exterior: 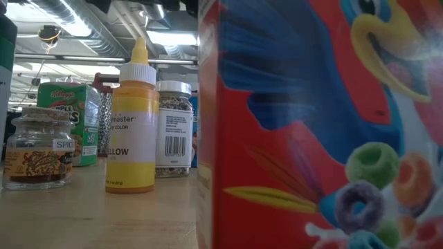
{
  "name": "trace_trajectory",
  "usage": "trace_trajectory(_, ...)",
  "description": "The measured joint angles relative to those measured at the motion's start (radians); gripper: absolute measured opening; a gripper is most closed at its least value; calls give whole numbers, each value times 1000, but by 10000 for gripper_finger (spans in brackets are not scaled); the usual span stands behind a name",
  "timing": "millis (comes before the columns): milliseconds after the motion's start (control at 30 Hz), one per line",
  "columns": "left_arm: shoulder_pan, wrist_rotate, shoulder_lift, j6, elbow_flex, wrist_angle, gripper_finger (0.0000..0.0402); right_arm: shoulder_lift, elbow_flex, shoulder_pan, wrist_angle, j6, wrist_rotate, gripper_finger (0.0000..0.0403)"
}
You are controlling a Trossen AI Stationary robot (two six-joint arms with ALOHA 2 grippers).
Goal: Pick & Place Kitchen Items
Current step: Put the red spice can into the left white bin
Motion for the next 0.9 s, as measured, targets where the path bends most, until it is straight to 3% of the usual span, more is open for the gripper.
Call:
trace_trajectory(300,1,32,0,-46,0,70,299,0,0,-12,3,-14,0,197)
trace_trajectory(900,3,3,7,-81,0,121,299,0,0,-53,18,-61,-18,188)
